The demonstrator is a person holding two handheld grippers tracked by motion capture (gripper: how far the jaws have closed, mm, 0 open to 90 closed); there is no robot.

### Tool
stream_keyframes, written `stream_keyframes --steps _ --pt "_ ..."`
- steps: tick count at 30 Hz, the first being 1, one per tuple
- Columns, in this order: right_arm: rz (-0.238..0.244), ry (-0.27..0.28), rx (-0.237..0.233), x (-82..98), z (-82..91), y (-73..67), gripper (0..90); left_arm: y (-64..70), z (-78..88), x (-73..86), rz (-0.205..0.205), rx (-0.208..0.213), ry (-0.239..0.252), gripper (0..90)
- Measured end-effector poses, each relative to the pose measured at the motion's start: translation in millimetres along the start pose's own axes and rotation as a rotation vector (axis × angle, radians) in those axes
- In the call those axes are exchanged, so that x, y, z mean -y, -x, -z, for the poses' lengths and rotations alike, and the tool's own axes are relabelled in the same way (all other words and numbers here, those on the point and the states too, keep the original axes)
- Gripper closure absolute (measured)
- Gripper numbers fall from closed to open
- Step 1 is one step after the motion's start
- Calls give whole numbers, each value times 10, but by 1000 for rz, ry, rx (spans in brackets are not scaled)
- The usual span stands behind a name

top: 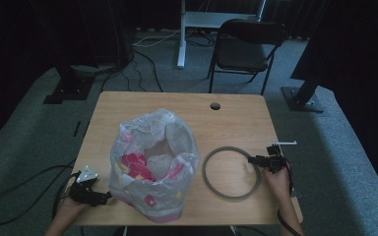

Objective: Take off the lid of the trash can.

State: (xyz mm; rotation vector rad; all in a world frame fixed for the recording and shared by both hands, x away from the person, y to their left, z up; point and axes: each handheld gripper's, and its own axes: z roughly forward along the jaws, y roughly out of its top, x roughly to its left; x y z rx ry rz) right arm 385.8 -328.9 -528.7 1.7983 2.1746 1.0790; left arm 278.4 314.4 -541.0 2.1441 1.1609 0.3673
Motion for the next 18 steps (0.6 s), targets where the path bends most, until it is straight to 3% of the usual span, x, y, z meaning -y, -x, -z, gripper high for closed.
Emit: stream_keyframes --steps 2,3,6,8,18 --pt "10 2 -28 2 4 -14 266 1 0 0 -1 0 0 17" --pt "6 1 -57 0 6 -14 233 1 1 0 -1 0 -1 17" --pt "37 -31 -56 1 -5 -61 124 2 0 -1 -1 0 -1 17" --pt "55 -30 -38 9 -3 -98 124 4 -1 -3 -1 2 -2 17" --pt "135 -32 -71 -4 20 -240 121 5 24 -21 1 17 8 17"
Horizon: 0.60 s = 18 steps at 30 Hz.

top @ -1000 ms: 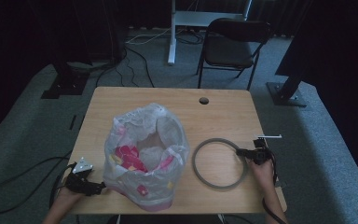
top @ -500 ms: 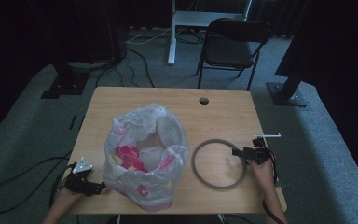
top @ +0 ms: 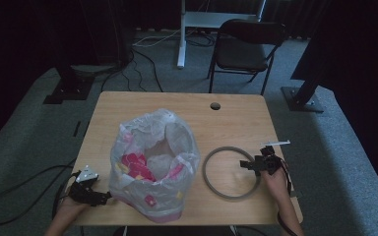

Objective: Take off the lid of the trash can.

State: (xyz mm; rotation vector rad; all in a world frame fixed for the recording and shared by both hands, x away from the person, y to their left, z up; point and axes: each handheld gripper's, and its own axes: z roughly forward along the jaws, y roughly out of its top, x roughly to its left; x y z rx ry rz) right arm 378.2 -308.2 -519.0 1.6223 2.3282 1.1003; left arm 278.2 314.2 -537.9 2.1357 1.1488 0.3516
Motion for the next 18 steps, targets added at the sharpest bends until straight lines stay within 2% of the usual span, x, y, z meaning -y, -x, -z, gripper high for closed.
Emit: stream_keyframes --steps 3,6,9,10,14,18 --pt "-6 9 -9 -24 15 -24 130 7 28 -13 -3 4 7 17" --pt "16 6 10 -50 24 -67 132 11 82 -37 -1 12 28 17" --pt "33 3 10 -77 34 -110 132 28 152 -70 -2 43 59 17" --pt "39 5 11 -86 41 -126 132 39 180 -82 -9 40 71 17" --pt "57 26 -10 -133 80 -182 132 79 289 -142 -16 61 117 18" --pt "68 46 -25 -197 128 -251 133 128 384 -197 -38 90 138 17"
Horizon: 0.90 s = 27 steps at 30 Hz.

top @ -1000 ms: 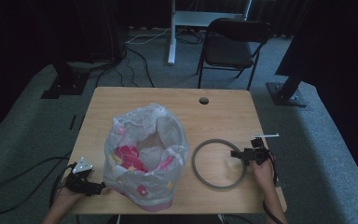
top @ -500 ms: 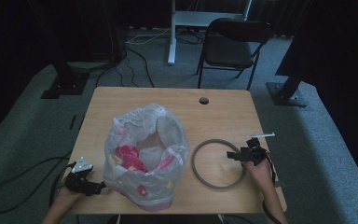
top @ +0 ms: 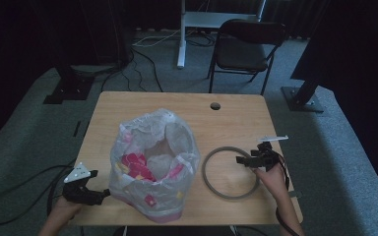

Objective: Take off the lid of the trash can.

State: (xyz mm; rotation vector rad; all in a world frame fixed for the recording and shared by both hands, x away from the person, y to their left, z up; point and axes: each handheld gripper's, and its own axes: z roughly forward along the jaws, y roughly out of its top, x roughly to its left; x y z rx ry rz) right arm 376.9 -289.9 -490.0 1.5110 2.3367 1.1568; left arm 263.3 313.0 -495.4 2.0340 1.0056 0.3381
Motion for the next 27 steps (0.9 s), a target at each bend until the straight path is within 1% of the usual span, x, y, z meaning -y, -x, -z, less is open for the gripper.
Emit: stream_keyframes --steps 1,3,4,5,6,8,9,11,12,13,14,15,16,21,27 --pt "5 3 -3 -20 15 -17 133 16 15 -16 -4 -2 3 18" --pt "15 16 -9 -60 47 -57 135 50 39 -43 -15 12 6 18" --pt "21 24 -17 -81 65 -80 135 67 41 -54 -15 20 15 18" --pt "27 31 -26 -102 85 -104 136 82 35 -66 -14 40 22 18" --pt "34 40 -29 -125 106 -132 140 105 24 -80 -15 43 25 17" --pt "44 60 -53 -172 151 -187 140 154 15 -114 -35 71 22 17" --pt "48 72 -59 -198 175 -218 144 178 22 -134 -43 76 24 17" --pt "58 93 -80 -258 228 -285 144 213 59 -171 -54 104 37 17" --pt "68 104 -80 -290 255 -322 144 232 85 -189 -58 107 45 18" --pt "68 104 -80 -290 255 -322 144 232 85 -189 -58 107 45 18" --pt "91 127 -88 -376 322 -416 144 258 128 -211 -69 123 57 18" --pt "94 130 -93 -393 335 -434 145 287 169 -229 -73 142 72 18" --pt "104 139 -104 -428 359 -466 147 309 193 -241 -76 153 81 18" --pt "142 179 -126 -591 442 -625 149 423 262 -310 -119 152 83 18" --pt "190 198 -151 -766 484 -831 154 478 254 -351 -119 155 90 18"
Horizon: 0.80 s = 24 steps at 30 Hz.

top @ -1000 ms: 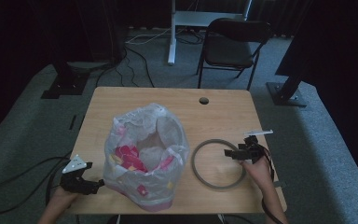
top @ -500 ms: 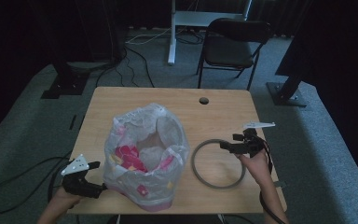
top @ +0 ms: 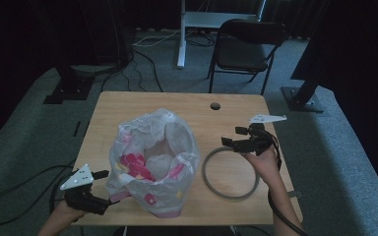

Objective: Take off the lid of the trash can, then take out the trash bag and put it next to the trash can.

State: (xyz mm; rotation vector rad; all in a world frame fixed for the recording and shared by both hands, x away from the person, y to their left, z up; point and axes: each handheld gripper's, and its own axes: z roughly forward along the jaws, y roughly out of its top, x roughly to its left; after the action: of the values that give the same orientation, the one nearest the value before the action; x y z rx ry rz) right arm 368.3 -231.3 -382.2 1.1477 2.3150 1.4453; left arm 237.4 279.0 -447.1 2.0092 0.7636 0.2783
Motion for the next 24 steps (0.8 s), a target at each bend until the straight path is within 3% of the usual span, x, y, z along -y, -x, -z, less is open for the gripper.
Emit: stream_keyframes --steps 4,8,11,16,22,24 --pt "22 16 -17 -116 -18 -94 157 -9 10 -13 17 13 20 18" --pt "62 30 -50 -306 -64 -277 157 -18 53 -24 22 17 32 18" --pt "89 35 -72 -421 -97 -405 157 -38 86 -12 11 16 6 18" --pt "124 46 -112 -578 -145 -581 156 -102 180 55 0 48 -24 18" --pt "140 51 -152 -710 -242 -741 157 -144 339 112 -23 63 -62 18" --pt "144 40 -158 -744 -300 -784 157 -163 398 112 -8 48 -47 18"
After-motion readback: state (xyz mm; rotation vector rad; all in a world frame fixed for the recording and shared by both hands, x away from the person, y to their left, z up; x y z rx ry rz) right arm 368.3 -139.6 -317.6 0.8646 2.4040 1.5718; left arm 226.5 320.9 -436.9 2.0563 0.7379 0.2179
